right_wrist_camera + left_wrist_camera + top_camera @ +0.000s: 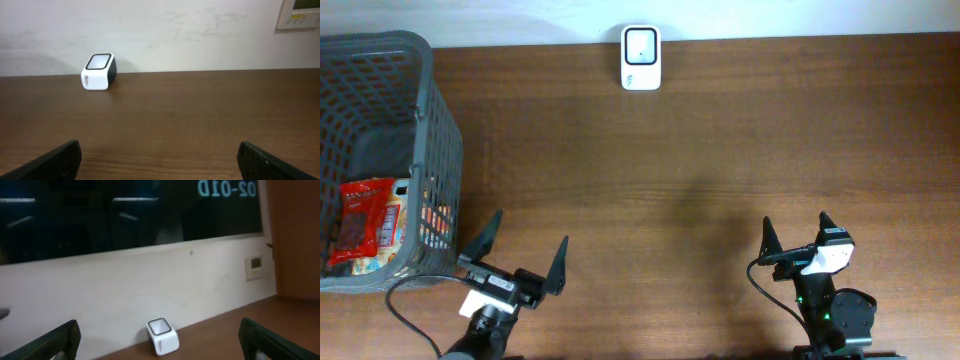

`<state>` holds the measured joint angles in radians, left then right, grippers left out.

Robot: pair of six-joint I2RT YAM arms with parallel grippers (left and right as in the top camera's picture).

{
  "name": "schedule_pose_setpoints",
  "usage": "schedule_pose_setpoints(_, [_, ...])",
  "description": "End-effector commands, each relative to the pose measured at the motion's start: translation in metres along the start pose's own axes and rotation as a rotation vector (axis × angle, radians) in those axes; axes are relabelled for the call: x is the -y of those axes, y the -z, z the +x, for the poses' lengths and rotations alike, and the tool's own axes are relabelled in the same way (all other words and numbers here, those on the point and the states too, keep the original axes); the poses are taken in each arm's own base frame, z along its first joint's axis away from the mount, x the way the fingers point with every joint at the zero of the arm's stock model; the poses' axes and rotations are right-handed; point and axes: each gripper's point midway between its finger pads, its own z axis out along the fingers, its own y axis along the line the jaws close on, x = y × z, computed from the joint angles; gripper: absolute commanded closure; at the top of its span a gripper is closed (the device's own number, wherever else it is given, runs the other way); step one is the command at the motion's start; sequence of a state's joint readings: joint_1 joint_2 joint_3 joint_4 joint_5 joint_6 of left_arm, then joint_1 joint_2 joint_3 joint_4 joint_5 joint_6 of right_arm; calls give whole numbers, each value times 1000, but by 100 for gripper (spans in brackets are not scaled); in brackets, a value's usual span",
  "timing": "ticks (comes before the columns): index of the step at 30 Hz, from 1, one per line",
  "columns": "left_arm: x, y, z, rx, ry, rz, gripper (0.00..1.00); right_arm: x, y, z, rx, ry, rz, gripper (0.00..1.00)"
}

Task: Scan the item barcode
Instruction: 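Reach the left gripper into the grey basket toward the red bag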

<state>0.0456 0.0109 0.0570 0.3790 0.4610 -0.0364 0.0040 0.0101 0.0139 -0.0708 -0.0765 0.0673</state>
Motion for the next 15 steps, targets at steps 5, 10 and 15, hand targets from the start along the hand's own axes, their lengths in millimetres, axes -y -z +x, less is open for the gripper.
schedule_pose_setpoints(5, [-29,-4,-79,-70,33,-170,1,-3,0,3,-4,8,-17,2])
schedule_pose_setpoints(10, [0,-17,-111,-161,72,25,1,-3,0,3,-4,8,-17,2])
schedule_pose_setpoints(15, [4,-16,-118,-157,71,41,1,-3,0,3,-4,8,-17,1])
